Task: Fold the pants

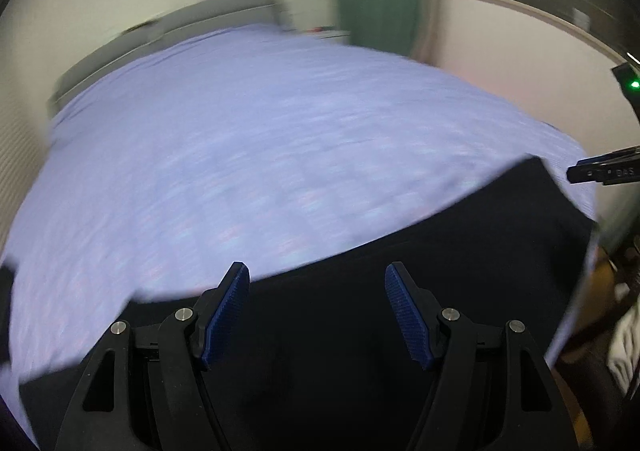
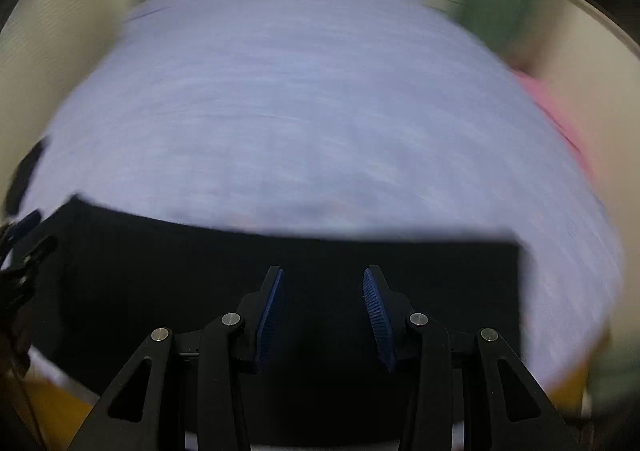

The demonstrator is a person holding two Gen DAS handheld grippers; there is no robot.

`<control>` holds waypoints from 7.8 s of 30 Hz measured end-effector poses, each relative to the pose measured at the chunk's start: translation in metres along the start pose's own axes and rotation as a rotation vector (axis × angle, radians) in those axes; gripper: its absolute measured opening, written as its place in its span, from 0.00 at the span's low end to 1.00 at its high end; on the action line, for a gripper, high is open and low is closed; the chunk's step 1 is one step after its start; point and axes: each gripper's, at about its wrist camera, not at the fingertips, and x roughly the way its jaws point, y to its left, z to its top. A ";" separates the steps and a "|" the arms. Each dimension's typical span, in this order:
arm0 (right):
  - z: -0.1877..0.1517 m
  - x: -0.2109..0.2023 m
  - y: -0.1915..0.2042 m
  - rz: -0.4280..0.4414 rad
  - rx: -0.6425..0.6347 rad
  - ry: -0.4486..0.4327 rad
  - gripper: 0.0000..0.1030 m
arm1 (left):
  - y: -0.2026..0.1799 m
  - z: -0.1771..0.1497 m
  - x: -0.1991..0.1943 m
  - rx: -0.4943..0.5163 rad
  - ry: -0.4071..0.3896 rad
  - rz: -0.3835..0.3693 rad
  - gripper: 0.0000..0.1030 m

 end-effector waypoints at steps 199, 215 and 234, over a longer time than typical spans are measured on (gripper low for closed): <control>0.020 0.040 0.424 0.892 -1.390 0.254 0.66 | 0.079 -0.178 -0.092 -0.930 0.200 0.377 0.63; -0.014 0.120 0.490 0.956 -1.569 0.599 0.46 | 0.067 -0.208 -0.052 -1.260 0.212 0.449 0.63; -0.032 0.104 0.498 0.989 -1.676 0.669 0.08 | 0.031 -0.213 -0.062 -1.295 0.148 0.571 0.11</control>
